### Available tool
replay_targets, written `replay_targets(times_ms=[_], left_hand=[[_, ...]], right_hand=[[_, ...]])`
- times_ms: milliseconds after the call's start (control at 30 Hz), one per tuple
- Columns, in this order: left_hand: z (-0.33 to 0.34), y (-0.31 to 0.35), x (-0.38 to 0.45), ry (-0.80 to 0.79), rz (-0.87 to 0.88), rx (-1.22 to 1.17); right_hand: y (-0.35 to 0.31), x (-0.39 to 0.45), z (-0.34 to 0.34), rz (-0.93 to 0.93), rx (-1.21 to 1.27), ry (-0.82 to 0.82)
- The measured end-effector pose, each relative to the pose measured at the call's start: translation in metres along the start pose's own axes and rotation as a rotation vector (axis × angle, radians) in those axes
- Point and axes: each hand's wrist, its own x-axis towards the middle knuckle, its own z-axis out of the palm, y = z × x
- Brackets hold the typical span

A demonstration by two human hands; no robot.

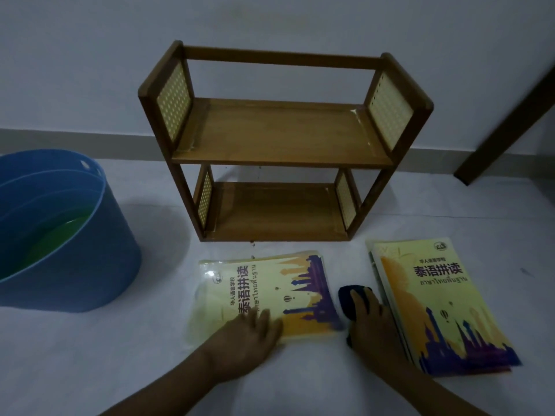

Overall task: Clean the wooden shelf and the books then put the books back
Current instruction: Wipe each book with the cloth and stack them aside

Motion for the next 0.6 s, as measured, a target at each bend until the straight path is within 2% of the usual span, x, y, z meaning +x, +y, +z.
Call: replay_targets(times_ms=[100, 200, 233, 267, 333, 367, 433, 500, 600], left_hand=[[-0.044, -0.014, 0.017, 0.124, -0.012, -0.098], [-0.095, -0.037, 0.032, 0.176, -0.139, -0.304], [-0.110, -0.045, 0.034, 0.199, -0.197, -0.421], [-0.123, -0.052, 0.036, 0.242, -0.246, -0.530], [-0.139, -0.060, 0.036, 0.365, -0.286, -0.752], [-0.137, -0.060, 0.035, 0.406, -0.314, -0.891], [-0.126, -0.059, 0.034, 0.432, -0.434, -1.085], [-0.102, -0.060, 0.028, 0.343, -0.604, -1.229], [-0.065, -0.067, 0.014, 0.068, -0.740, -1.355]], right_hand=[[-0.002, -0.002, -0.009, -0.049, 0.043, 0.092], [-0.009, 0.000, -0.019, -0.066, 0.092, 0.213], [-0.015, 0.002, -0.025, -0.072, 0.226, 0.243], [-0.025, 0.003, -0.034, -0.037, 0.491, 0.217], [-0.045, 0.007, -0.056, 0.105, 1.138, -0.033], [-0.053, 0.010, -0.063, 0.157, 1.372, -0.149], [-0.059, 0.016, -0.072, 0.202, 1.673, -0.271], [-0.058, 0.022, -0.080, 0.198, 1.767, -0.307], [-0.058, 0.036, -0.083, 0.158, 1.465, -0.280]])
